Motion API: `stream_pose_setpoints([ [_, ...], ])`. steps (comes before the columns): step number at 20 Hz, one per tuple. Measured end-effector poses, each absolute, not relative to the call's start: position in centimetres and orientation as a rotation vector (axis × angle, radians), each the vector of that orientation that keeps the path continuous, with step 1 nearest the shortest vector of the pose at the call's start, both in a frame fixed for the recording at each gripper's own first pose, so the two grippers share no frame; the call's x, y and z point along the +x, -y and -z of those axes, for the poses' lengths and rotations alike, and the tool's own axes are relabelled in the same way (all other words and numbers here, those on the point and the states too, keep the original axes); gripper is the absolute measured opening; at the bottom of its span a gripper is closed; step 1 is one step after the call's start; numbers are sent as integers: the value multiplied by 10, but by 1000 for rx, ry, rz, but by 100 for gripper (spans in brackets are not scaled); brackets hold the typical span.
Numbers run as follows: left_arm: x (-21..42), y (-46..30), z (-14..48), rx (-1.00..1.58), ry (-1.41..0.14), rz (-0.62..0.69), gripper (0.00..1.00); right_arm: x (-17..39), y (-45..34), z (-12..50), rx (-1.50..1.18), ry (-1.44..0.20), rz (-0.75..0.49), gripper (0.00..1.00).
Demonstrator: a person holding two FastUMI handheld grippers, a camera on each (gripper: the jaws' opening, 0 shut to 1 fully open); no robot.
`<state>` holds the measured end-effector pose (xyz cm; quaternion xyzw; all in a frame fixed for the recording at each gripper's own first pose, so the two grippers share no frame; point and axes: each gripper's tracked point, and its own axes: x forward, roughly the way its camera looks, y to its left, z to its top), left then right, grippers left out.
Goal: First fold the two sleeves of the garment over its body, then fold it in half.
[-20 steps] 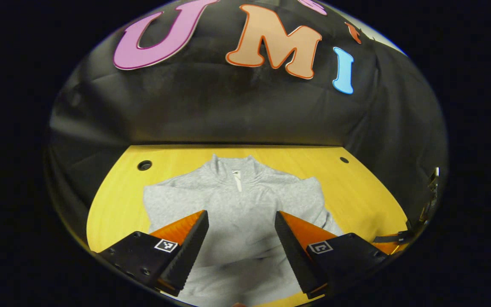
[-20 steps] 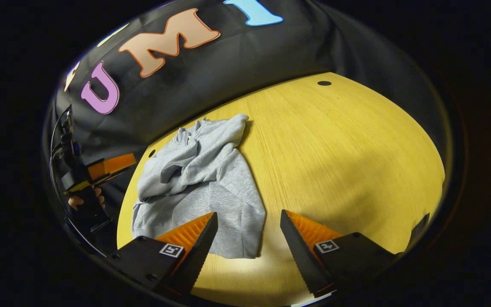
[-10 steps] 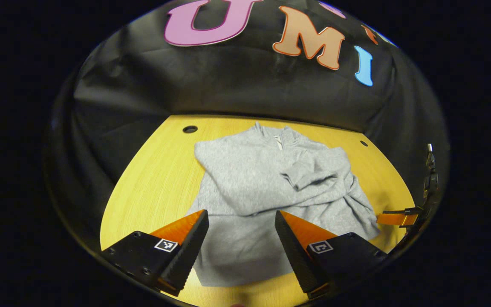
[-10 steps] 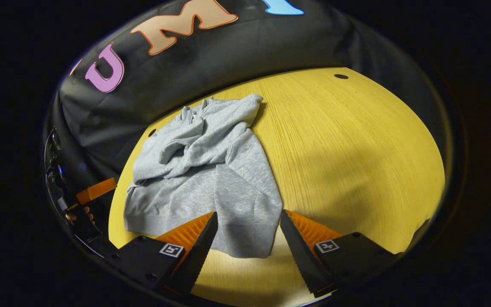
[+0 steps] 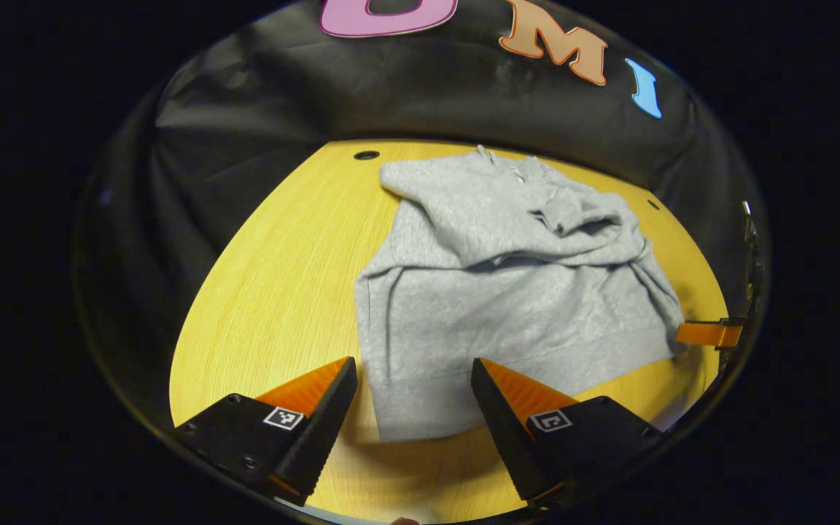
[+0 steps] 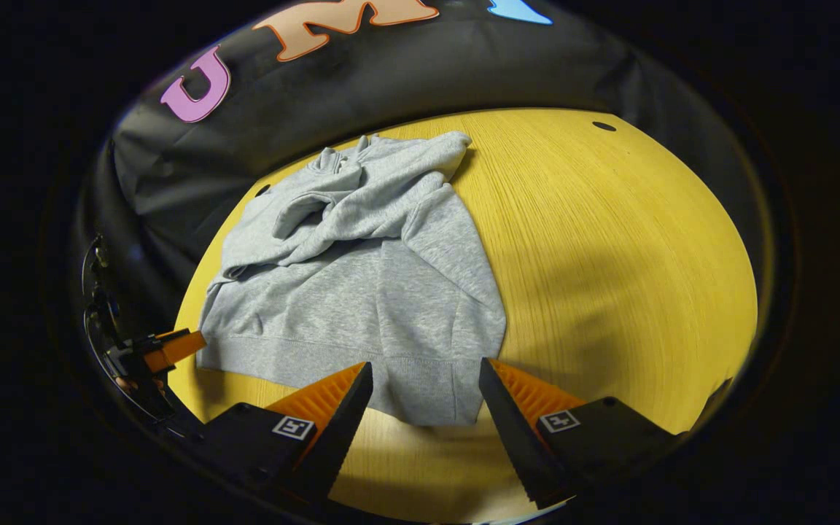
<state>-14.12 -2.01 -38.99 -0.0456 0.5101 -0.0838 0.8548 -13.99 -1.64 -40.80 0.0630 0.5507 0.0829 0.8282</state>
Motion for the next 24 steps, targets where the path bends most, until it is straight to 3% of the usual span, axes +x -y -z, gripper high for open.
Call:
stream_pose_setpoints([
  [7,-149,25,400,-53,-1087,175,97,-142,18,412,31,-1178,-182,95],
  [8,-149,27,401,-50,-1096,167,95,-143,20,414,-23,-1174,-186,80],
  [9,-148,27,400,-55,-1092,158,95,-144,21,415,-74,-1171,-193,76],
  [10,-148,27,400,-57,-1092,149,93,-144,24,417,-145,-1160,-199,82],
  [11,-149,27,400,-60,-1093,149,92,-144,21,416,-195,-1148,-222,71],
  [12,-148,29,401,-58,-1093,153,87,-145,13,417,-205,-1150,-250,70],
  [14,-148,33,401,-52,-1107,168,82,-145,5,418,-197,-1167,-275,53],
  [15,-148,36,400,-50,-1115,182,78,-144,3,419,-189,-1180,-278,28],
  [16,-145,40,400,-50,-1111,194,69,-145,3,418,-177,-1210,-281,23],
  [17,-144,43,400,-55,-1107,198,53,-145,1,417,-140,-1237,-285,23],
  [18,-142,47,400,-60,-1100,204,45,-146,1,416,-92,-1268,-279,13],
  [20,-144,49,398,-60,-1104,212,19,-146,2,414,26,-1325,-244,13],
  [21,-144,51,398,-51,-1111,236,16,-147,2,414,68,-1340,-229,7],
  [24,-154,53,395,-45,-1161,310,4,-153,7,411,105,-1364,-232,7],
])
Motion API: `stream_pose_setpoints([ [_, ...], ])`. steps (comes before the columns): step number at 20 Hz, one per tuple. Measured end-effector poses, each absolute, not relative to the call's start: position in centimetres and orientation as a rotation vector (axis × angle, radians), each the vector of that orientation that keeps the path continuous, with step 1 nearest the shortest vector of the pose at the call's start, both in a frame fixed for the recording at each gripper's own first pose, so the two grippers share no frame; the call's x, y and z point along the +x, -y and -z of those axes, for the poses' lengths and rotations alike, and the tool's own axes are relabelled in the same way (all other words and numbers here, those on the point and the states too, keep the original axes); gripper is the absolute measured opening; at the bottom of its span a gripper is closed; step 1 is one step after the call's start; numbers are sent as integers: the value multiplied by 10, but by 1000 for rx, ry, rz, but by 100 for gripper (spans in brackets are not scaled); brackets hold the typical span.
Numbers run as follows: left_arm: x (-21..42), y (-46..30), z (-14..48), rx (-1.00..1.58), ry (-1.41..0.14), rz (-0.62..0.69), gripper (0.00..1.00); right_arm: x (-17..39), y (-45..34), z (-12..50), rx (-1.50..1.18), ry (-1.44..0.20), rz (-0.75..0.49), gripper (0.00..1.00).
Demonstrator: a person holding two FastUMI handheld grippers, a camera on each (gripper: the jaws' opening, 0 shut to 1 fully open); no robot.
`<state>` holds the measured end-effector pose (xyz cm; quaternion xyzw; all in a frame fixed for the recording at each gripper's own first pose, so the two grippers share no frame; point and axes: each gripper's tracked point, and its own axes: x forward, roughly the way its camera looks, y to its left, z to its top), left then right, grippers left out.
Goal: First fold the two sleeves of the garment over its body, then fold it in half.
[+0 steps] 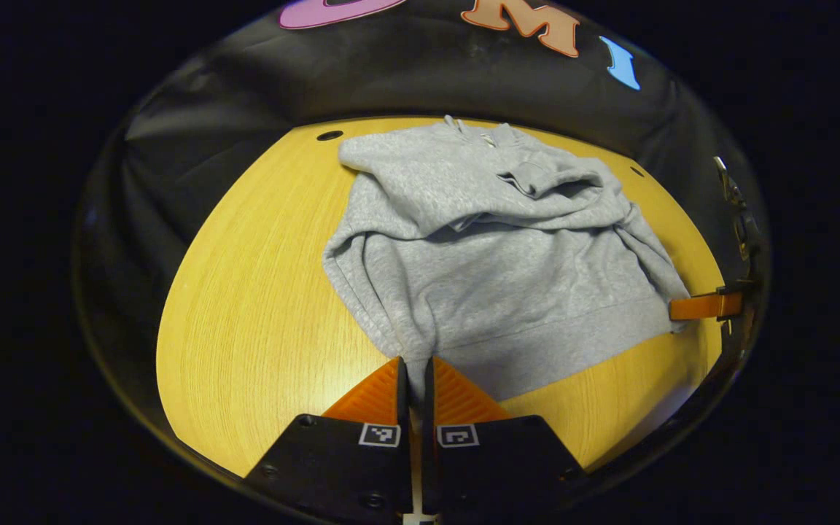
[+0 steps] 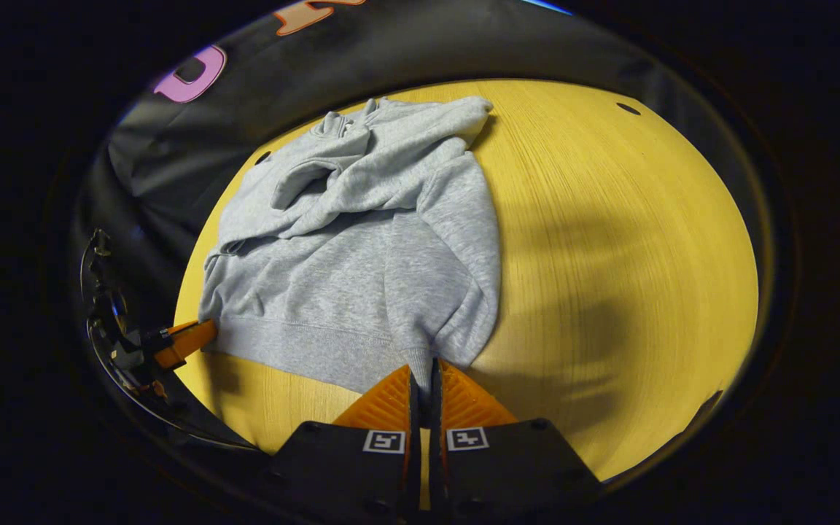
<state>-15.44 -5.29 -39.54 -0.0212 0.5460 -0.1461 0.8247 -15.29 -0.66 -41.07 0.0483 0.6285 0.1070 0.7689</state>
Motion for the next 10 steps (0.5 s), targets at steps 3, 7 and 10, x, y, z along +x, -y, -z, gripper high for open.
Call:
stream_pose_setpoints([
  [3,-151,50,396,-54,-1195,331,4,-153,2,411,117,-1402,-255,6],
  [7,-147,47,394,-102,-1255,302,1,-148,-4,403,106,-1438,-308,6],
  [10,-140,49,380,-129,-1249,292,0,-142,-16,381,159,-1402,-351,6],
])
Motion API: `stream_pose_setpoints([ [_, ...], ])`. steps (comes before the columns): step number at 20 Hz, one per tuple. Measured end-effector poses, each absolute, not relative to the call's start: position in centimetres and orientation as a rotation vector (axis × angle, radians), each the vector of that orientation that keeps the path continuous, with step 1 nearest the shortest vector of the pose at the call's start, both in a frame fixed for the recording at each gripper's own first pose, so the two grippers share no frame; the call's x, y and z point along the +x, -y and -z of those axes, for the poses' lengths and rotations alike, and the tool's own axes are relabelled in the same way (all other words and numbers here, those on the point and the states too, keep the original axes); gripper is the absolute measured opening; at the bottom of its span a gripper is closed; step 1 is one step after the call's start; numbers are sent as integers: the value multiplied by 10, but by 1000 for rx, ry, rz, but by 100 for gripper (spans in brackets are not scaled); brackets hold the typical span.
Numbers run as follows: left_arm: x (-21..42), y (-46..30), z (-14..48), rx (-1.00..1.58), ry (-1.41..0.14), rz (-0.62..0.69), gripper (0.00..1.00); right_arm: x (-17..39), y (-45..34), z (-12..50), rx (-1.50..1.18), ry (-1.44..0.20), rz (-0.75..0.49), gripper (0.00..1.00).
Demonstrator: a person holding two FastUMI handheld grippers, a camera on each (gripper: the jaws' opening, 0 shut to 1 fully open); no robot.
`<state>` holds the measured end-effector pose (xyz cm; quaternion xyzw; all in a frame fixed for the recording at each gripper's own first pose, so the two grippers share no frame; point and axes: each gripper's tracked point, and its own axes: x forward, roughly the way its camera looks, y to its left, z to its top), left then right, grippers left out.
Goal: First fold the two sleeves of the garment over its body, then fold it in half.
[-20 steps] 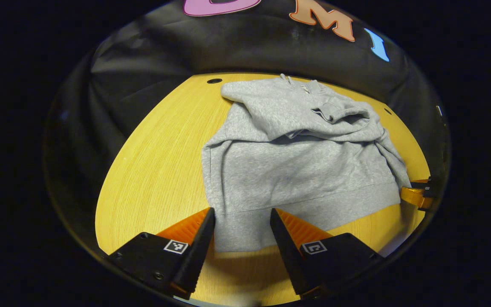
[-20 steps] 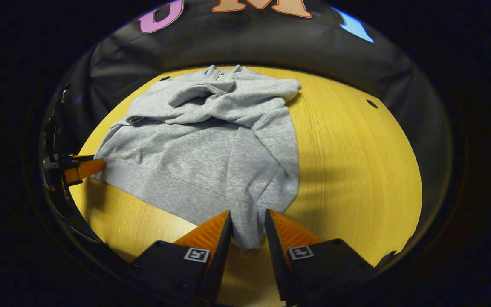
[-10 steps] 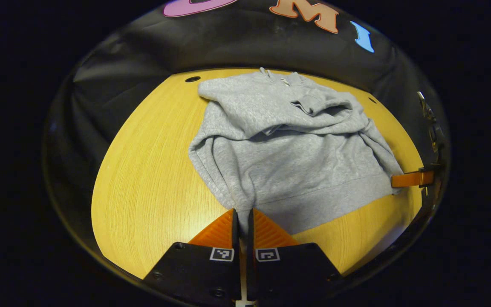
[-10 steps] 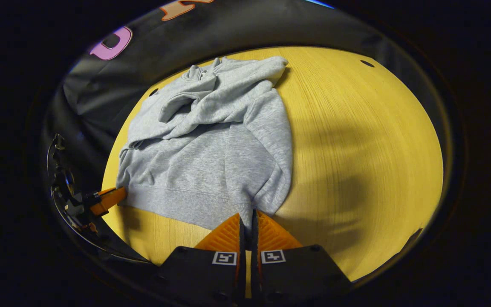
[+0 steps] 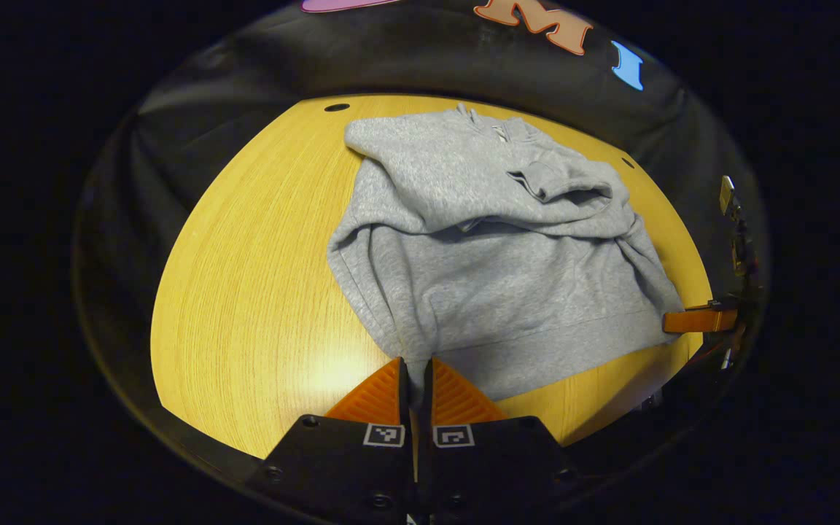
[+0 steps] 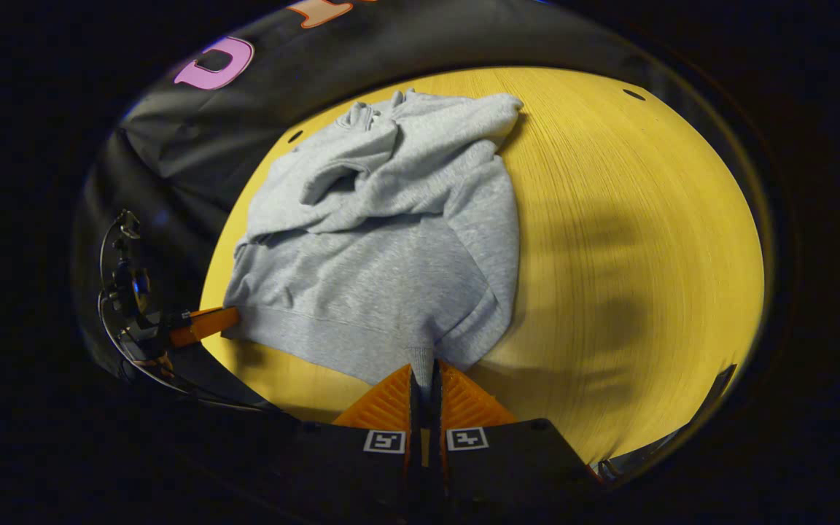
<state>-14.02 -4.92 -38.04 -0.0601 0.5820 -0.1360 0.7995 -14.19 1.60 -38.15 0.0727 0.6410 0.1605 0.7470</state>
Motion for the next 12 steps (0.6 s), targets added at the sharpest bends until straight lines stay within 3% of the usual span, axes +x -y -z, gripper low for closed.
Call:
stream_pose_setpoints([
  [4,-105,64,341,-252,-1171,294,0,-113,-41,342,282,-1326,-418,6],
  [12,-28,66,292,-385,-1035,268,0,-20,-54,264,637,-1127,-389,6],
])
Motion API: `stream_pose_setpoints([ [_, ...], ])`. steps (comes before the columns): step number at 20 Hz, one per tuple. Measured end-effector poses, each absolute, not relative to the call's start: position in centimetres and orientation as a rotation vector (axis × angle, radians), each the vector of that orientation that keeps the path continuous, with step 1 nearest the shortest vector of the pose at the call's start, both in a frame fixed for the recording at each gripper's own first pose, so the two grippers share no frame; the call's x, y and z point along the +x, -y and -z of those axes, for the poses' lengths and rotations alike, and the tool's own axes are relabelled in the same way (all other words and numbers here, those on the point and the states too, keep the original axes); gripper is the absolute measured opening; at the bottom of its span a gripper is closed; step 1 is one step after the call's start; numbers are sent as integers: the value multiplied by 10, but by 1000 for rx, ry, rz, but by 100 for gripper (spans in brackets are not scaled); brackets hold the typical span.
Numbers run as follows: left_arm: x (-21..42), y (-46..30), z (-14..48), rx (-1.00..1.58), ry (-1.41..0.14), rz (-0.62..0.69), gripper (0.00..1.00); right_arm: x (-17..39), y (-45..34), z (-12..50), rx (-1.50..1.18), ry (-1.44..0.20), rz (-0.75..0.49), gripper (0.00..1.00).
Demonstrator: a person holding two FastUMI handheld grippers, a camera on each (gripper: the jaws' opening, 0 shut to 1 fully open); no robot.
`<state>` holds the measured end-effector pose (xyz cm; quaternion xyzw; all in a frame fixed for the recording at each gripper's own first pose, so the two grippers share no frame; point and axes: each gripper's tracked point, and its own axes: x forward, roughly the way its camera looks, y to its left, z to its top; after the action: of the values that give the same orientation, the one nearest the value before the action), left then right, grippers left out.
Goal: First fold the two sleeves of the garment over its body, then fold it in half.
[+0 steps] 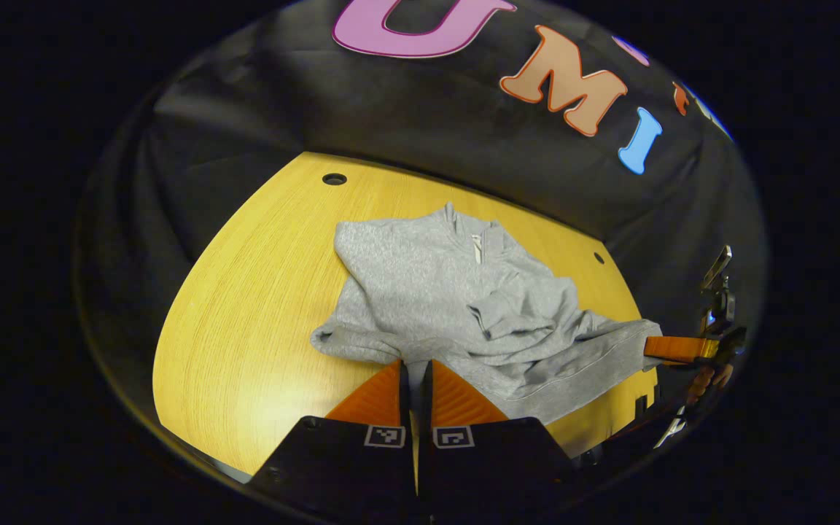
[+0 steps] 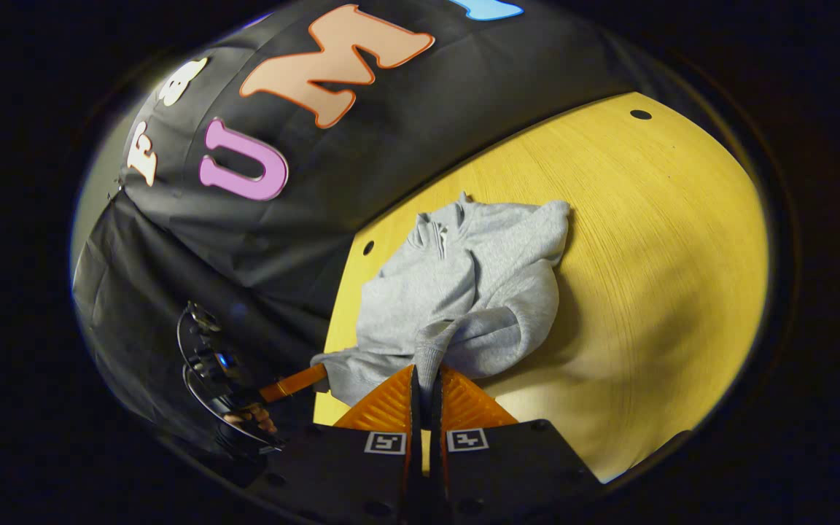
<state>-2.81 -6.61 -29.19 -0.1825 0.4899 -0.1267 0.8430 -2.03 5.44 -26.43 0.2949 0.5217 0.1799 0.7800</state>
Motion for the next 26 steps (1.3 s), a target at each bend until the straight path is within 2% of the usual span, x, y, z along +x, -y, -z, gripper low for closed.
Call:
stream_pose_setpoints([
  [5,17,61,277,-473,-980,235,0,38,-59,243,757,-1004,-349,6],
  [11,80,65,295,-527,-960,177,0,94,-53,271,831,-944,-234,6],
  [15,106,71,326,-529,-1005,163,0,115,-47,309,821,-971,-162,6],
  [20,123,81,377,-475,-1125,152,0,121,-42,385,756,-1094,-29,7],
  [21,124,84,387,-463,-1147,157,1,118,-40,398,727,-1122,4,0],
  [22,123,85,394,-447,-1177,159,2,115,-40,406,707,-1142,12,11],
  [23,123,86,399,-433,-1202,161,6,118,-39,408,689,-1141,15,13],
  [24,127,87,401,-426,-1201,165,8,117,-36,399,682,-1126,11,9],
  [25,130,89,402,-426,-1189,170,11,124,-40,391,695,-1094,-16,41],
  [26,138,88,399,-421,-1163,161,9,132,-41,385,687,-1053,-27,57],
])
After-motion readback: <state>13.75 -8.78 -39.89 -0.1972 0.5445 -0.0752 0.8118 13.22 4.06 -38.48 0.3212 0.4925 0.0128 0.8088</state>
